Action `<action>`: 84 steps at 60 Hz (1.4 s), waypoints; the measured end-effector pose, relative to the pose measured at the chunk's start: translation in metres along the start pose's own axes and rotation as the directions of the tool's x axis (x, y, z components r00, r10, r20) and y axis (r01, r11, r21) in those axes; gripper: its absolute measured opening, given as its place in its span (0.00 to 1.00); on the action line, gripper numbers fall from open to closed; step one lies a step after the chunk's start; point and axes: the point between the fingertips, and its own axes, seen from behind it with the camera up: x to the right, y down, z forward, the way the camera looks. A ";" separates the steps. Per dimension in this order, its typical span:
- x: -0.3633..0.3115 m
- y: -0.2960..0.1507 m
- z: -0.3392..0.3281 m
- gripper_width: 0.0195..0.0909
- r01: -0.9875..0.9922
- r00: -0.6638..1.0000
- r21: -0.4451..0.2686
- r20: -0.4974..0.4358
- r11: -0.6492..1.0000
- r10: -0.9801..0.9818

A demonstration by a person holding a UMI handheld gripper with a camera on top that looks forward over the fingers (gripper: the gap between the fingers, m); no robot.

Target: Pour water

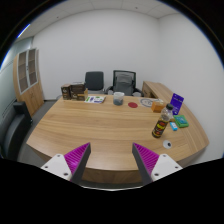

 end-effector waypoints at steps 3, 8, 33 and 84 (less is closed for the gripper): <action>0.025 0.006 0.011 0.93 -0.006 1.000 -0.002 -0.002 1.000 0.006; 0.067 0.015 0.030 0.93 -0.008 1.000 -0.006 -0.010 1.000 0.007; 0.267 0.014 0.172 0.92 -0.077 0.993 0.101 -0.086 0.992 0.086; 0.291 -0.067 0.282 0.30 0.008 0.993 0.260 -0.116 0.966 0.023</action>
